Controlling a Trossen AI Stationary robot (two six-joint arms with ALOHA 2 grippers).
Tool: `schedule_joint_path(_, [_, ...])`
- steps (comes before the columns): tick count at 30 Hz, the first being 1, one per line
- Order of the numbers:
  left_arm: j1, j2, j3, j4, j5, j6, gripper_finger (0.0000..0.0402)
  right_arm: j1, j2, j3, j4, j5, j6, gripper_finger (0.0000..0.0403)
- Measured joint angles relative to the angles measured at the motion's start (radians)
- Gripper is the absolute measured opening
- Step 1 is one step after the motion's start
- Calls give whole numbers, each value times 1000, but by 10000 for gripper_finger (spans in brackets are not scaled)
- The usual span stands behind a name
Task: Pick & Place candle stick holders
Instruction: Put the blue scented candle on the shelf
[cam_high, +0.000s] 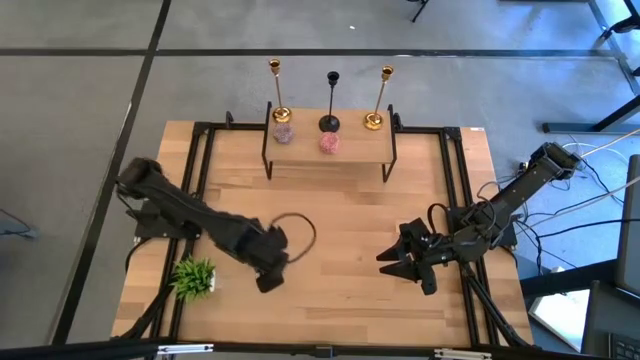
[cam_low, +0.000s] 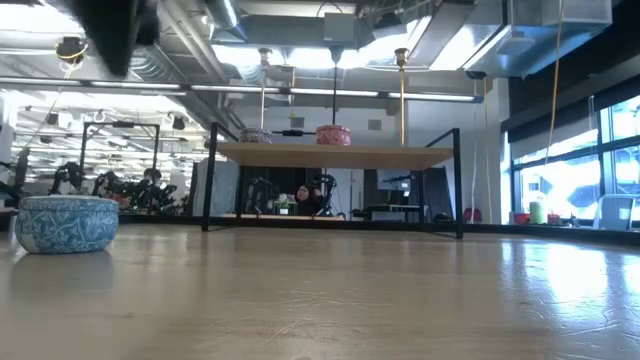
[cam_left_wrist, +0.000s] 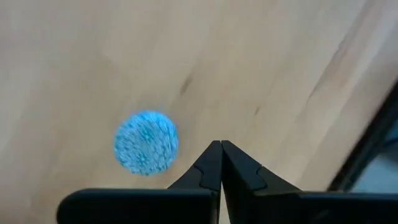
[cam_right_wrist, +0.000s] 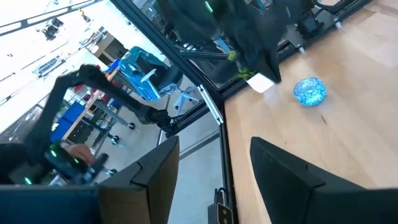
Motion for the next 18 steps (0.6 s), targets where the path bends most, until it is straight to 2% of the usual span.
schedule_joint_path(4, [-12,-122,2,-2,-99,-97,1,0,0,0,0,0,-16,201])
schedule_joint_path(10, [-8,-200,2,-17,-146,-97,1,-19,0,0,0,4,-37,201])
schedule_joint_path(13, [-7,-196,2,-46,-138,-13,1,-33,0,0,-1,22,-37,201])
schedule_joint_path(18, [-2,-161,2,-145,-111,252,1,-62,0,0,-26,74,-37,201])
